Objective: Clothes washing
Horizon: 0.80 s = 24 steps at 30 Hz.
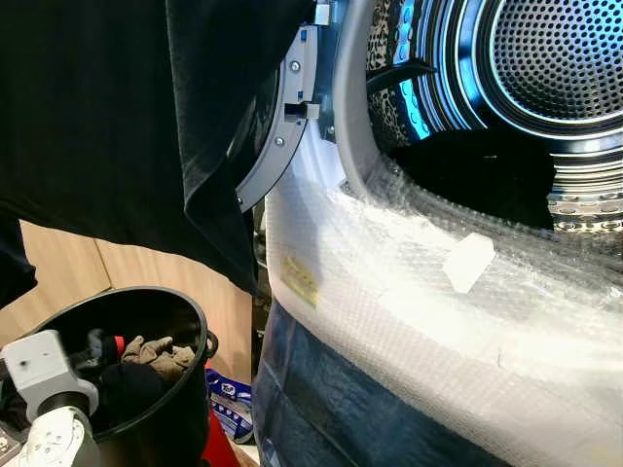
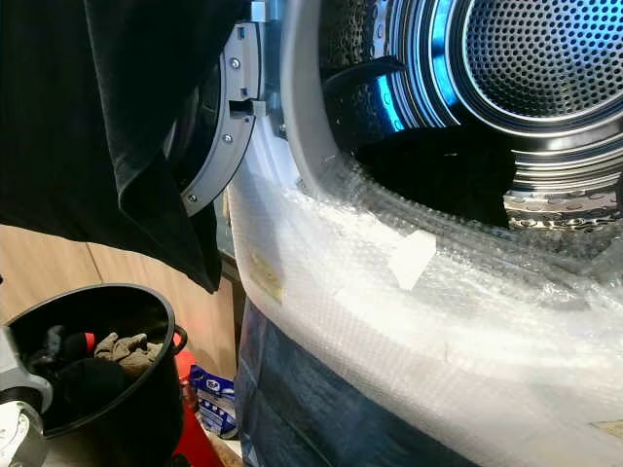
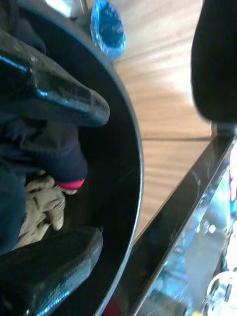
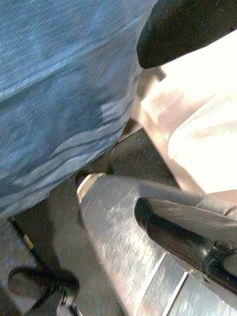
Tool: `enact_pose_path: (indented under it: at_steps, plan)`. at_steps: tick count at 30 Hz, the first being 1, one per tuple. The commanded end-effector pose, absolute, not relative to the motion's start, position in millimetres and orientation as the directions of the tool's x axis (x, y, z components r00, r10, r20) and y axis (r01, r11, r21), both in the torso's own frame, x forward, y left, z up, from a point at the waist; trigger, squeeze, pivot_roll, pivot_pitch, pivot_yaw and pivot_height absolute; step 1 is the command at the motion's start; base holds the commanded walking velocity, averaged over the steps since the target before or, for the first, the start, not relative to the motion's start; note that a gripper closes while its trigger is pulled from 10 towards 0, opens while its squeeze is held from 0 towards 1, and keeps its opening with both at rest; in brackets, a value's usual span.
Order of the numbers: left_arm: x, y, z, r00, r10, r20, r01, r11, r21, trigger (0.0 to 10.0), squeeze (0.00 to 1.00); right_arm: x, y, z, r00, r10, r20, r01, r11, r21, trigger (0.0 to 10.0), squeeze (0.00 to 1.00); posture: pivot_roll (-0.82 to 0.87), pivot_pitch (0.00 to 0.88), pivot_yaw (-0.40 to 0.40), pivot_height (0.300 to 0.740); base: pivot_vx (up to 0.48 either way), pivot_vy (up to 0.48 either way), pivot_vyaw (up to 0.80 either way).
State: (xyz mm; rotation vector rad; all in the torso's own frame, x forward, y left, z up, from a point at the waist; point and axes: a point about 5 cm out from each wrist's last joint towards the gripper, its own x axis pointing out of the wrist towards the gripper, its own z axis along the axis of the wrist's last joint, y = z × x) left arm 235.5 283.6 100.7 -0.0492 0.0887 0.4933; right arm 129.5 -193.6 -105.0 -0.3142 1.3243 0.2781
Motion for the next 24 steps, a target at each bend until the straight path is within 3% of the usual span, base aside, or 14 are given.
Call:
enact_pose_path:
  at_steps: [1, 8, 12, 24]
  plan:
    - [241, 281, 100, 0.890, 0.439, -0.127, -0.446, 0.895, -0.032, 10.0, 1.00, 126, -197, -106, 0.204, -0.008, -0.979, -0.386, 0.918, -0.088, 10.0, 0.00, 0.14, 0.000, -0.069, 0.740, 0.000, 0.000, 0.00]
    - [243, 282, 98, 0.884, 0.439, -0.162, -0.450, 0.892, -0.034, 10.0, 1.00, 129, -197, -105, 0.216, -0.024, -0.976, -0.408, 0.906, -0.113, 10.0, 0.00, 0.15, 0.000, -0.073, 0.740, 0.000, 0.000, 0.00]
    - [241, 285, 87, 0.872, 0.395, -0.289, -0.422, 0.906, -0.034, 10.0, 1.00, 133, -191, -105, 0.242, -0.053, -0.969, -0.444, 0.882, -0.159, 10.0, 0.00, 0.15, 0.000, -0.063, 0.740, 0.000, 0.000, 0.00]
    - [242, 278, 84, 0.873, 0.329, -0.360, -0.366, 0.930, -0.036, 10.0, 1.00, 132, -191, -105, 0.238, -0.061, -0.969, -0.504, 0.845, -0.177, 10.0, 0.00, 0.14, 0.000, -0.067, 0.740, 0.000, 0.000, 0.00]
